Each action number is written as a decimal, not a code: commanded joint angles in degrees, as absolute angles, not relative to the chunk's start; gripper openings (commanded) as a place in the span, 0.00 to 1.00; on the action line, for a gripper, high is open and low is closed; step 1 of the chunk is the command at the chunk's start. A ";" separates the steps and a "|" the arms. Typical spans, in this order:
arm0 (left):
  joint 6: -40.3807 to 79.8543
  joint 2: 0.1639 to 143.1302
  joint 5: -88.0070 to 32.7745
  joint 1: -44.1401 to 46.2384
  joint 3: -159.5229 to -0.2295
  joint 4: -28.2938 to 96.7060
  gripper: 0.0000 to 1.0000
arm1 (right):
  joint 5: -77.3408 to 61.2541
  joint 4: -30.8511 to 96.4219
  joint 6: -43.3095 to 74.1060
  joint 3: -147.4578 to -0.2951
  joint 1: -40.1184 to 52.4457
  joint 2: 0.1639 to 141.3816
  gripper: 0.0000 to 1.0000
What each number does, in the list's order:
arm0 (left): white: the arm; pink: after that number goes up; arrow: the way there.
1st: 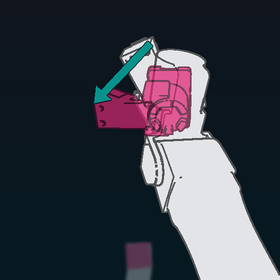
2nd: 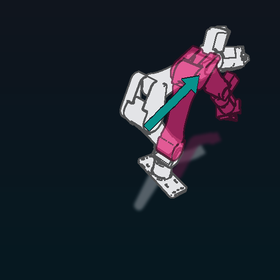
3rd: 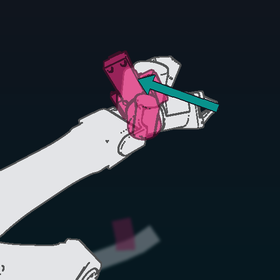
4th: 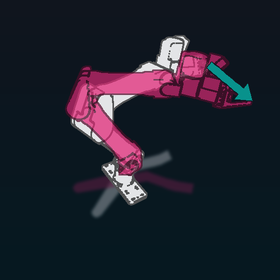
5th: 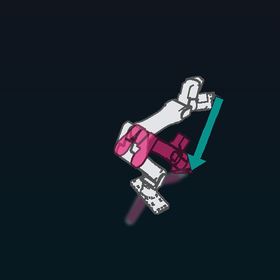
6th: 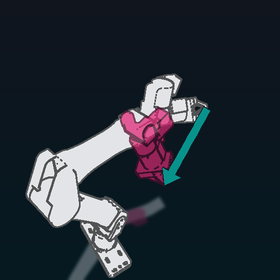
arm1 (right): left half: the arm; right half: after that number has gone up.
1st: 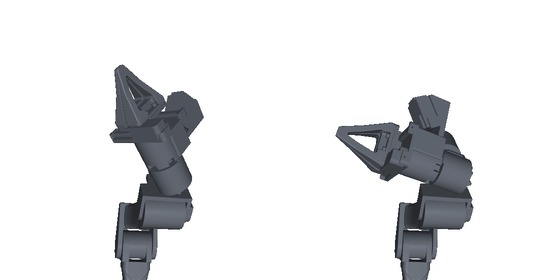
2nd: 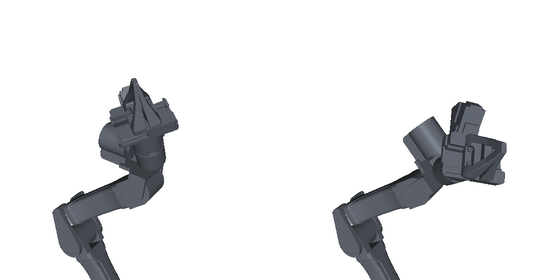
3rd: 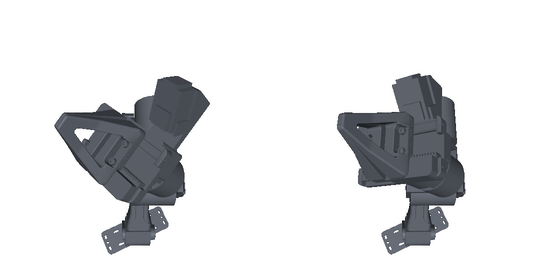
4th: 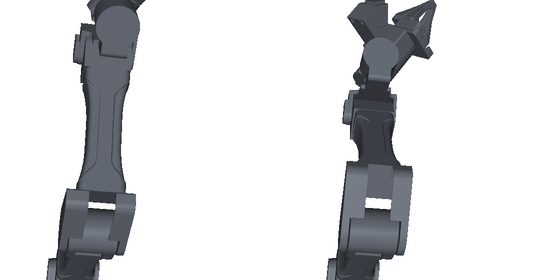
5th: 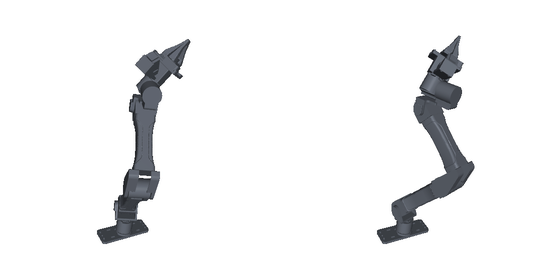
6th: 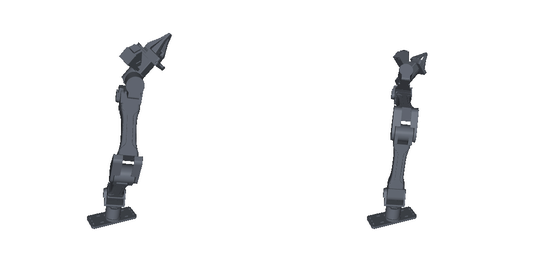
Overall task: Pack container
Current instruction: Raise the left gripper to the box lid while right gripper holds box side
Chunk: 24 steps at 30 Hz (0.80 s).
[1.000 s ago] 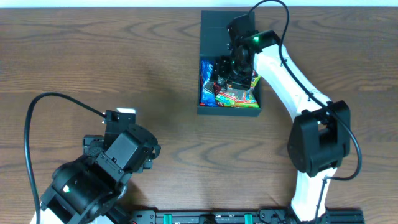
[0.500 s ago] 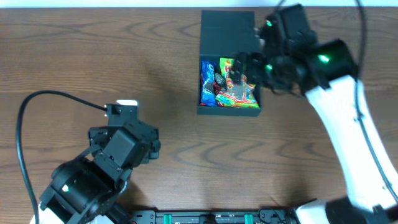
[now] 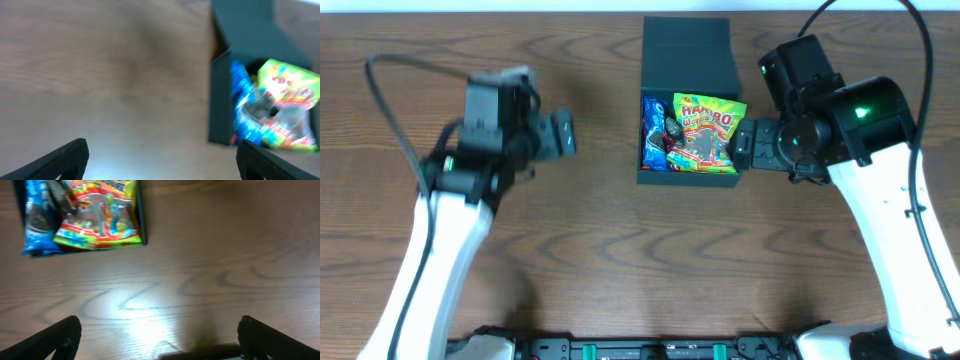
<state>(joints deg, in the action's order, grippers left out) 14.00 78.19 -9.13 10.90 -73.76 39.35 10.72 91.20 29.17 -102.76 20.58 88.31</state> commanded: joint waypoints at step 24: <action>16.95 140.46 -43.86 10.02 -122.34 31.18 0.95 | 15.25 81.30 32.73 -88.20 20.27 87.66 0.99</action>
